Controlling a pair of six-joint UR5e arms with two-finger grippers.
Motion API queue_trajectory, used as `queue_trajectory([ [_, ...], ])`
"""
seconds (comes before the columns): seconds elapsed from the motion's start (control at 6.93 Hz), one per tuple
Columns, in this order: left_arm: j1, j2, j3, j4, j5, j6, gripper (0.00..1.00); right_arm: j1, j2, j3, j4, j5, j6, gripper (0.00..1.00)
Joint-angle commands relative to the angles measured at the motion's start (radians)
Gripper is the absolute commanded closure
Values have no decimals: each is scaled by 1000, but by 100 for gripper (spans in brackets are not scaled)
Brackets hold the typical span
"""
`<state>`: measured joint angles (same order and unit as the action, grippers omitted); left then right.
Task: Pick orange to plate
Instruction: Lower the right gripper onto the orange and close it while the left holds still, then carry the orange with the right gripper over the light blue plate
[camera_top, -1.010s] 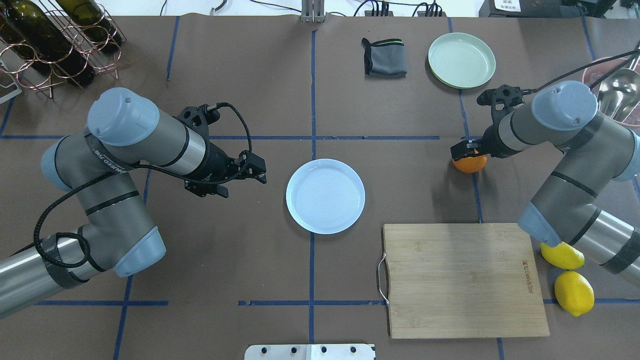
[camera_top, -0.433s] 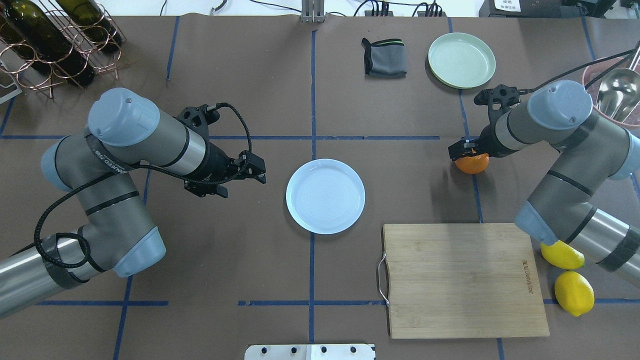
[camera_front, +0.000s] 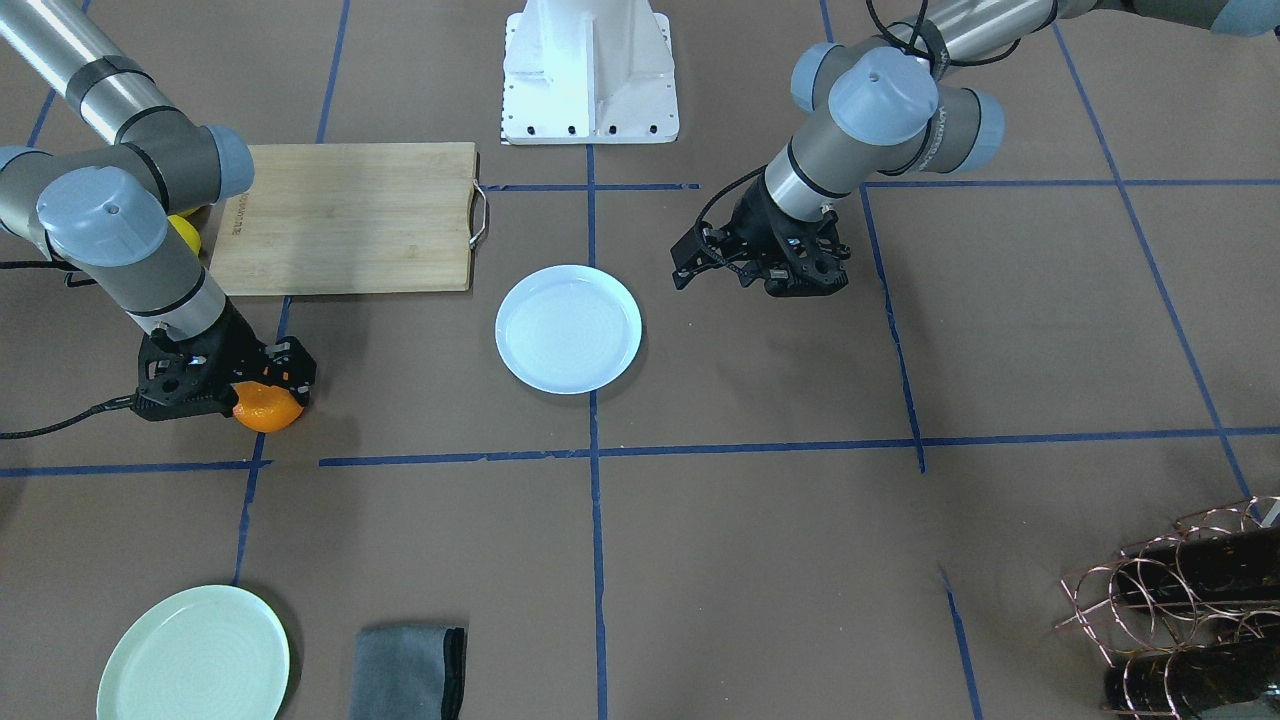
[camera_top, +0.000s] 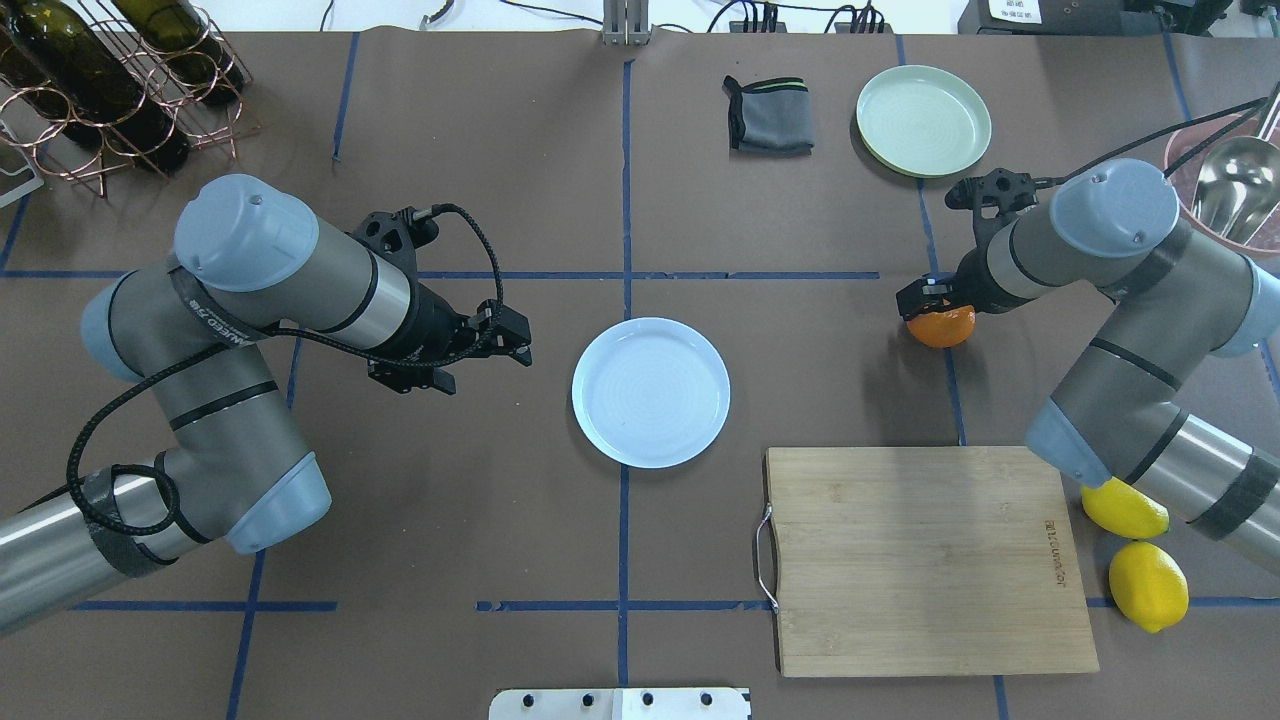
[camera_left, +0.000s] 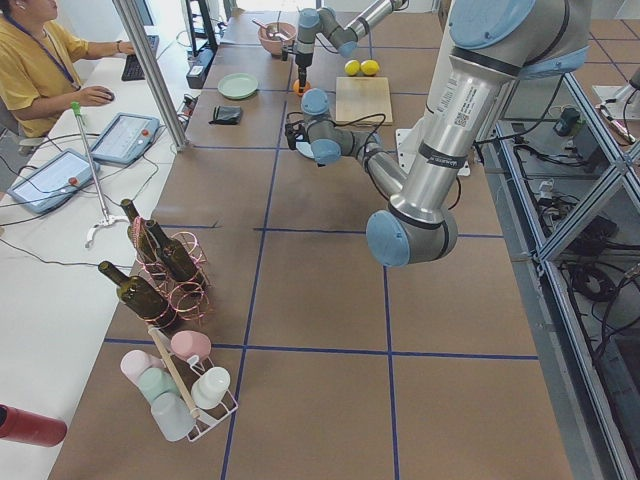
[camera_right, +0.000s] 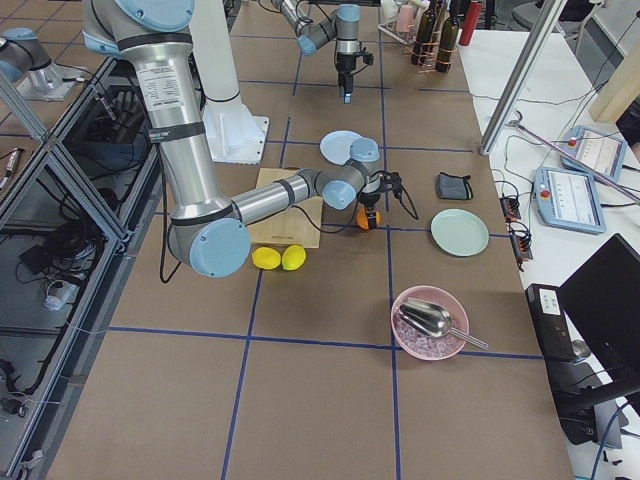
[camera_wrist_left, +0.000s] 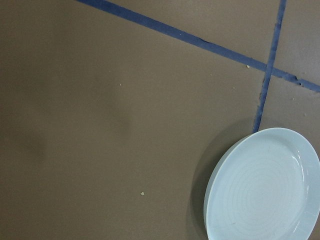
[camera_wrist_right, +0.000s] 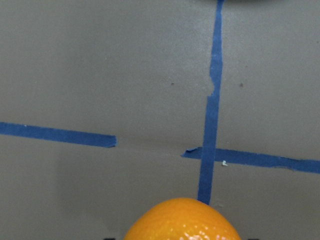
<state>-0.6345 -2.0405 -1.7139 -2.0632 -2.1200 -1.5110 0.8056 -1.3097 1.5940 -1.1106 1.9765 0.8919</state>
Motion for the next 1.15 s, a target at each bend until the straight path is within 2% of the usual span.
queue_trajectory([
  [0.0, -31, 2, -28, 0, -8, 9, 2, 0, 4, 70, -6, 5, 24, 100],
  [0.14, -68, 66, -114, 0, -14, 87, 2, -59, 47, 124, -12, 10, 196, 100],
  [0.29, -71, 173, -200, 0, -17, 189, 2, -145, 138, 124, -14, -11, 363, 100],
  [0.43, -85, 218, -223, -2, -17, 245, 2, -249, 211, 120, -15, -84, 509, 100],
  [0.58, -106, 220, -225, -2, -17, 247, 2, -332, 277, 91, -15, -196, 568, 100],
  [1.01, -100, 218, -210, -2, -9, 244, 1, -364, 322, 37, -18, -272, 611, 99],
])
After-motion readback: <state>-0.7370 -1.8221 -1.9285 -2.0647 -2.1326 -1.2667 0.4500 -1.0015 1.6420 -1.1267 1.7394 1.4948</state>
